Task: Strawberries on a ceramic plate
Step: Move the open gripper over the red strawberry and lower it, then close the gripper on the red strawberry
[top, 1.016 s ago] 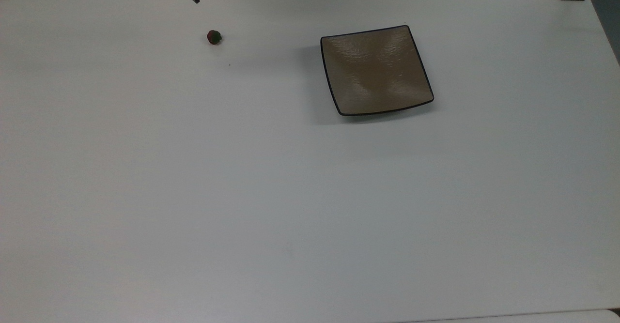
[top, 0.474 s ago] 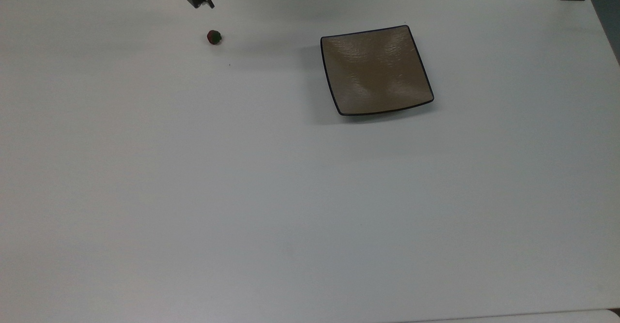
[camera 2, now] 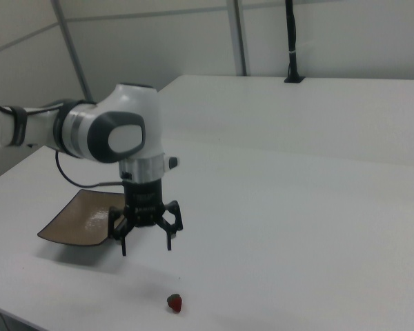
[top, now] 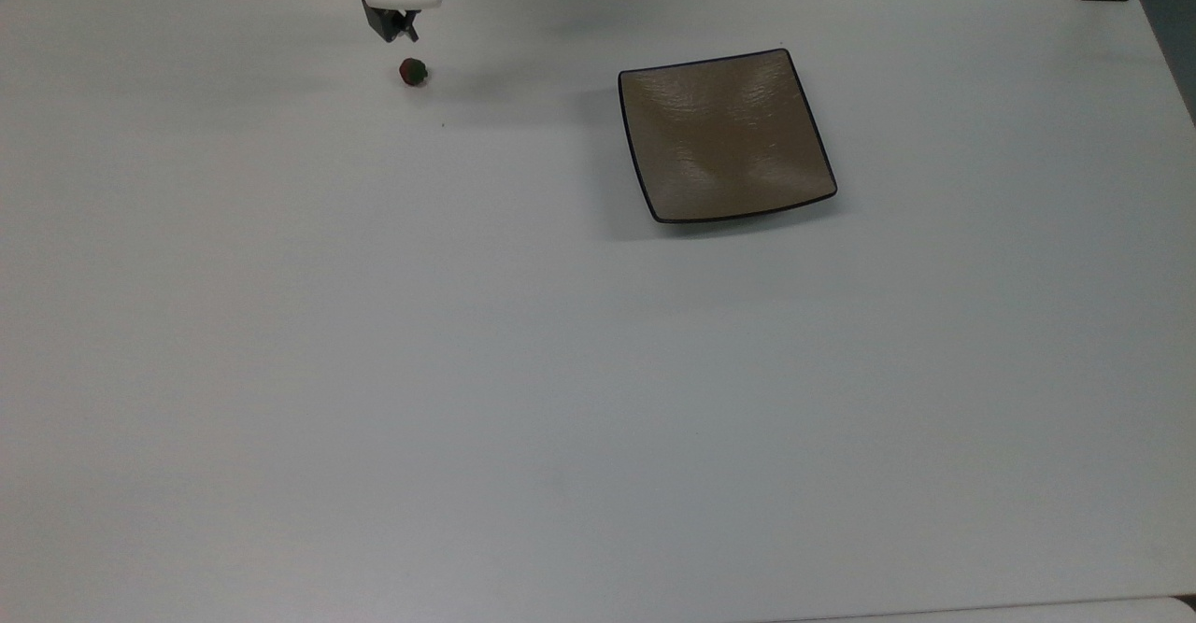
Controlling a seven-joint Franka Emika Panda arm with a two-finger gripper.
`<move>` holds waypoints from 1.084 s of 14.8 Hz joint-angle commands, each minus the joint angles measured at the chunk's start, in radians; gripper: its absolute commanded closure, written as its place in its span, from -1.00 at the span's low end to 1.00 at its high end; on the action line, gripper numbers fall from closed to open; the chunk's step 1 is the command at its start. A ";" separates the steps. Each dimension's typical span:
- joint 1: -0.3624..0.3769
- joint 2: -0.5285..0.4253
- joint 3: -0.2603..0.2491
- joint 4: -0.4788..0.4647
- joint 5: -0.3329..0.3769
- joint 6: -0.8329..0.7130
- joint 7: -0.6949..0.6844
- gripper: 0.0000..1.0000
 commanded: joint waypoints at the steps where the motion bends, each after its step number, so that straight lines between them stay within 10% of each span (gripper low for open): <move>1: -0.037 -0.046 -0.001 -0.141 -0.047 0.164 -0.016 -1.00; 11: -0.089 0.054 -0.010 -0.262 -0.139 0.467 -0.016 -1.00; 16: -0.090 0.060 -0.010 -0.277 -0.170 0.476 -0.016 -0.51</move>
